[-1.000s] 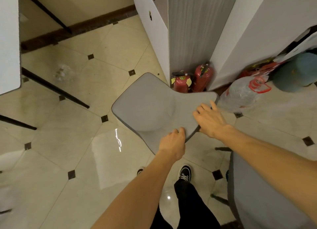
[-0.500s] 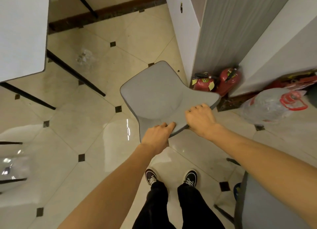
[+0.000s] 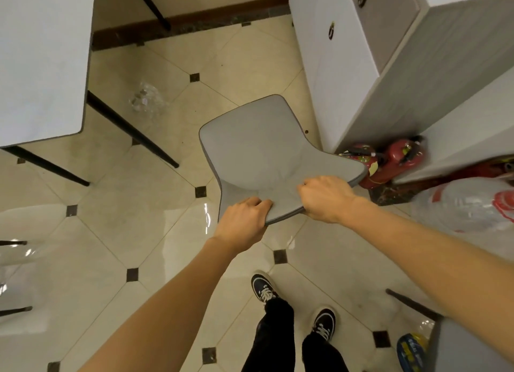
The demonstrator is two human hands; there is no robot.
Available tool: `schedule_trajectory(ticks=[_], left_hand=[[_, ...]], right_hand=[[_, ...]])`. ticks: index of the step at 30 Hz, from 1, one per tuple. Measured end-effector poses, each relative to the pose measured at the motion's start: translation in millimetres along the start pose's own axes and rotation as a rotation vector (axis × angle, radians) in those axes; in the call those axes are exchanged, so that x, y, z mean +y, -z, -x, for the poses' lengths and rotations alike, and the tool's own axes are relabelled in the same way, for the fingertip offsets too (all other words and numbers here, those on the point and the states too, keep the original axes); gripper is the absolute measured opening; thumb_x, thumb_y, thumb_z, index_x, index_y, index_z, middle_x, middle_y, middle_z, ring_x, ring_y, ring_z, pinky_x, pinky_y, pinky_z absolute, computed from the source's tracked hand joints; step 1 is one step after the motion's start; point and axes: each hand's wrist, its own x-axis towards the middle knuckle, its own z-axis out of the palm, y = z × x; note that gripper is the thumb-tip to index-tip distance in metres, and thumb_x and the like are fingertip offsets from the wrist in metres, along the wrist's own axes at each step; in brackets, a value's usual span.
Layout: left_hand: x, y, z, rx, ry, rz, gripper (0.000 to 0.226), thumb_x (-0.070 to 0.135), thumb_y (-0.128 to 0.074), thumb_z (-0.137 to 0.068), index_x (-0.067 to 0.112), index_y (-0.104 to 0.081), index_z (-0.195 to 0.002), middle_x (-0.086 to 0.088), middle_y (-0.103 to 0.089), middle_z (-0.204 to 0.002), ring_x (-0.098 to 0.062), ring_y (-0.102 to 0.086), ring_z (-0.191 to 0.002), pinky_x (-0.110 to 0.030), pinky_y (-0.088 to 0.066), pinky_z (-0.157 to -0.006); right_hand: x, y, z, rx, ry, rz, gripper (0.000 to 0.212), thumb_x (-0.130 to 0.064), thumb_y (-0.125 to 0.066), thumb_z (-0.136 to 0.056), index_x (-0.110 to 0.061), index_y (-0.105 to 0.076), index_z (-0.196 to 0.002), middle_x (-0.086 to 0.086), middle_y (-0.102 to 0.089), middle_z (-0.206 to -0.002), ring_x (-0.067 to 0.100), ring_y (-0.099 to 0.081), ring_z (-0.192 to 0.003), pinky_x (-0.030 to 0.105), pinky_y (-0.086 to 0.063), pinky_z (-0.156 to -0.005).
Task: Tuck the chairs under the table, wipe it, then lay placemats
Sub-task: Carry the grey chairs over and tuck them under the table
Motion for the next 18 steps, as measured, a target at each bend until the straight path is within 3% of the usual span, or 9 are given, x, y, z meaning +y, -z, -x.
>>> schedule_trajectory(ticks=[5,11,18], left_hand=[[-51.8,13.0,-35.9,0.020,0.038,-0.010,0.049,0.063,-0.050,-0.091,0.024,-0.061,-0.119,0.001,-0.065,-0.102,-0.019,-0.062,-0.087,-0.031,-0.050,-0.069],[-94.6,31.0,-67.0,0.054,0.048,-0.023,0.057,0.075,-0.044,-0.087,0.026,-0.065,-0.107,0.005,-0.062,-0.092,-0.015,-0.058,-0.077,-0.025,-0.036,-0.060],[-129.4,43.7,-115.2,0.092,0.055,-0.018,0.069,0.085,-0.028,-0.082,0.027,-0.064,-0.091,0.007,-0.056,-0.079,-0.013,-0.052,-0.066,-0.029,-0.047,-0.056]], right_hand=[[8.3,24.5,-54.2,-0.010,-0.023,-0.016,0.032,-0.044,-0.051,-0.093,-0.016,-0.059,-0.107,0.007,-0.063,-0.110,0.031,-0.061,-0.099,0.038,-0.042,-0.071],[17.1,46.8,-103.9,-0.005,-0.016,-0.012,0.026,-0.038,-0.053,-0.091,-0.016,-0.059,-0.101,0.007,-0.062,-0.106,0.032,-0.061,-0.096,0.038,-0.044,-0.070],[41.2,74.9,-150.9,0.020,-0.005,0.039,0.021,-0.037,-0.051,-0.092,-0.018,-0.057,-0.097,0.004,-0.061,-0.101,0.029,-0.060,-0.090,0.035,-0.035,-0.065]])
